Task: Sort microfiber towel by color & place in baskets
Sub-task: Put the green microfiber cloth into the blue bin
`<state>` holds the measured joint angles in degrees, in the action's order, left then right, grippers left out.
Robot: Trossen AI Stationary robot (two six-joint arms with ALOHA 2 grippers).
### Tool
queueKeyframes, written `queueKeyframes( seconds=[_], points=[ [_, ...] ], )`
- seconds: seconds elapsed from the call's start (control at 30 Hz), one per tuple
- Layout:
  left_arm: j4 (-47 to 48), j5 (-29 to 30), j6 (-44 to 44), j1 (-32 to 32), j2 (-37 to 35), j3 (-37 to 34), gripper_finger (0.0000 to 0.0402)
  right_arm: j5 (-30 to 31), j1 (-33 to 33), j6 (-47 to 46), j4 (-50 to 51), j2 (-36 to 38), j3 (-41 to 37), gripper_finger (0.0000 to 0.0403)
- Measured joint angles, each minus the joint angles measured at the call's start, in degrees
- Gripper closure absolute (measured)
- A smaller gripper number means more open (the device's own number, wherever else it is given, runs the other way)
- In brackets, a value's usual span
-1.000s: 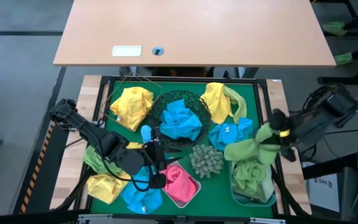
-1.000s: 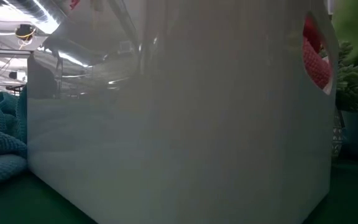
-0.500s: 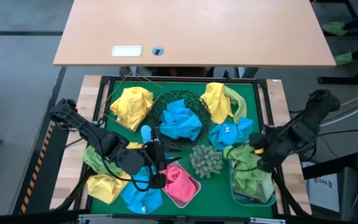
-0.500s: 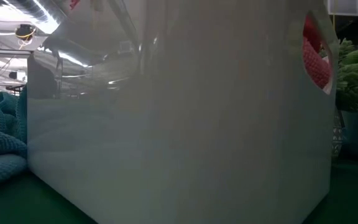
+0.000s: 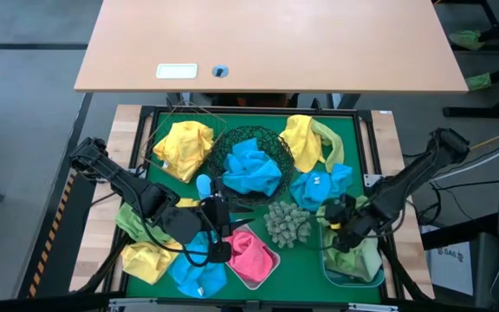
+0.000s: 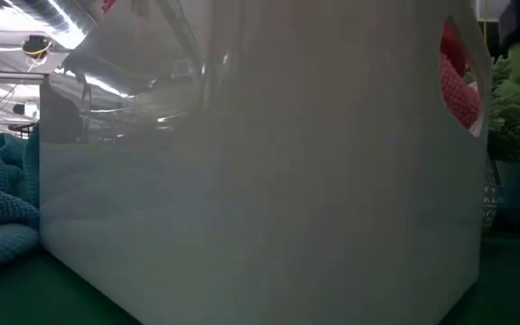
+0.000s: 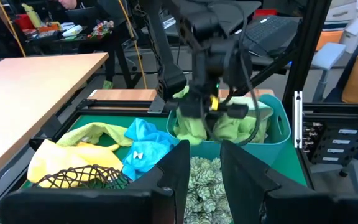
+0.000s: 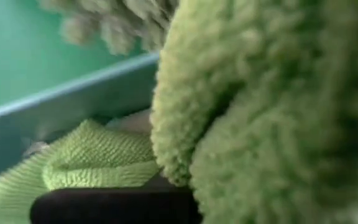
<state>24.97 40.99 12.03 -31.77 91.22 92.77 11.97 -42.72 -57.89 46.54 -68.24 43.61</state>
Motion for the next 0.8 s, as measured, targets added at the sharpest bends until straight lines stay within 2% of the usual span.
queueKeyframes(
  seconds=[0.17, 0.47, 0.8],
  points=[
    [0.0, 0.0, 0.0, 0.0, 0.0, 0.0, 0.0317, -0.6, 0.0, -0.9, -5.2, -1.3, -5.2, 0.0385],
    [0.0, 0.0, 0.0, 0.0, 0.0, 0.0, 0.0317, 0.0, 0.0, -0.7, -8.2, -1.3, -6.2, 0.0382],
    [0.0, 0.0, 0.0, 0.0, 0.0, 0.0, 0.0317, -6.0, 0.0, -0.2, -9.9, -1.4, -5.4, 0.0381]
  ],
)
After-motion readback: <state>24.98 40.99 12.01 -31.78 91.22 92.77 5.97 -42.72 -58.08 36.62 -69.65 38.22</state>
